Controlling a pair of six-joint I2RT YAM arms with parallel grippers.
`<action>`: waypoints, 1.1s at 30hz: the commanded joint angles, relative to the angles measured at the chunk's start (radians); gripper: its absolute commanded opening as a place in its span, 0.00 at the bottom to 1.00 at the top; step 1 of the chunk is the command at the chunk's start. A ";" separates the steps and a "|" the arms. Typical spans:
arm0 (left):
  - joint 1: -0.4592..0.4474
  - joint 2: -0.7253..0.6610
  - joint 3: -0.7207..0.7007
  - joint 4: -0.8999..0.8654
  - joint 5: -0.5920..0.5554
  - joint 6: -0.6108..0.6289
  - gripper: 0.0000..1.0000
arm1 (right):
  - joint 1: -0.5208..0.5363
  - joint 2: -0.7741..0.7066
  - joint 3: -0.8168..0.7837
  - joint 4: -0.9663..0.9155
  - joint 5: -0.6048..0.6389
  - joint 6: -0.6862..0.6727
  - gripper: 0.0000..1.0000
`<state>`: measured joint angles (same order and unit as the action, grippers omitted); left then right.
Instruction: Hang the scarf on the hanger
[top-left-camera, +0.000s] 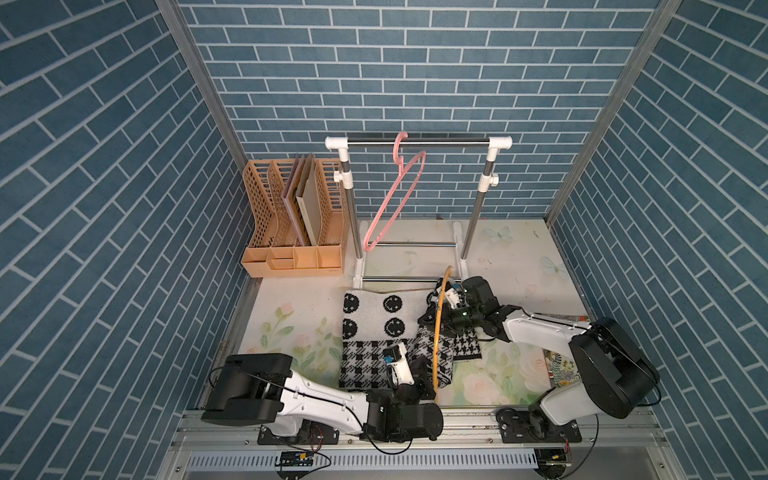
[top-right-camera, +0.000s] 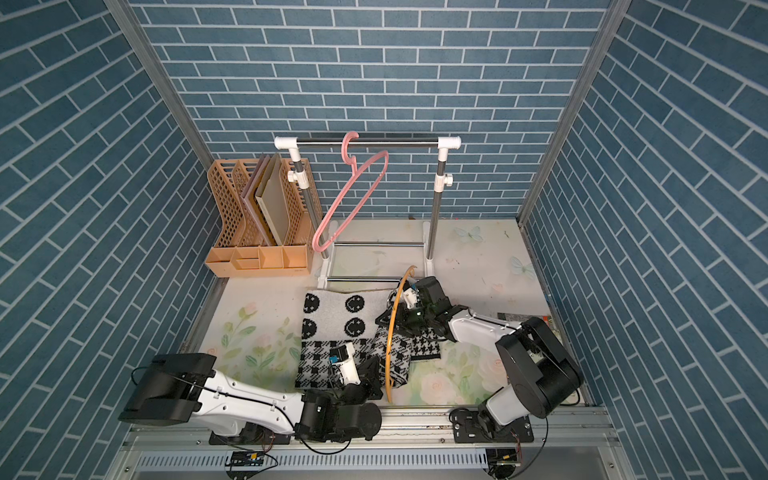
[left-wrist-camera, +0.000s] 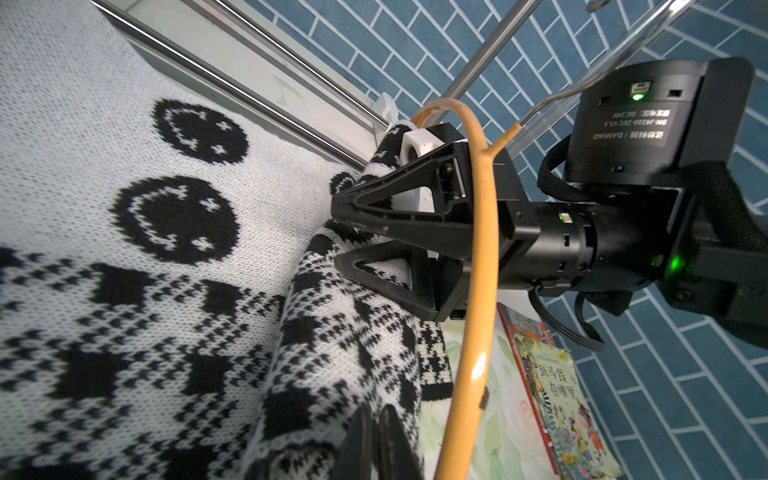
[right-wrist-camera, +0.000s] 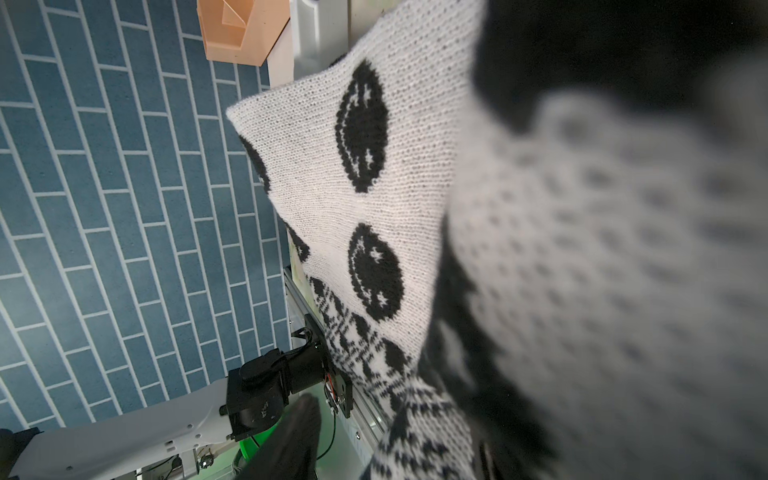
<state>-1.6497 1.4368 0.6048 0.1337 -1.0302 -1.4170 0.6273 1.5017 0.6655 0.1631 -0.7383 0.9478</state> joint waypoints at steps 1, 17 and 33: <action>-0.001 -0.071 0.027 -0.065 -0.021 0.083 0.43 | -0.002 0.012 -0.028 0.004 0.011 0.032 0.62; 0.241 -0.228 0.229 -0.127 0.274 0.650 0.97 | -0.002 0.026 -0.023 0.004 0.007 0.030 0.62; 0.469 -0.020 0.551 -0.406 0.566 0.783 0.77 | -0.002 0.006 -0.028 -0.021 0.014 0.028 0.62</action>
<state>-1.1973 1.4086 1.1271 -0.1654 -0.5163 -0.6495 0.6273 1.5204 0.6529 0.1867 -0.7364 0.9478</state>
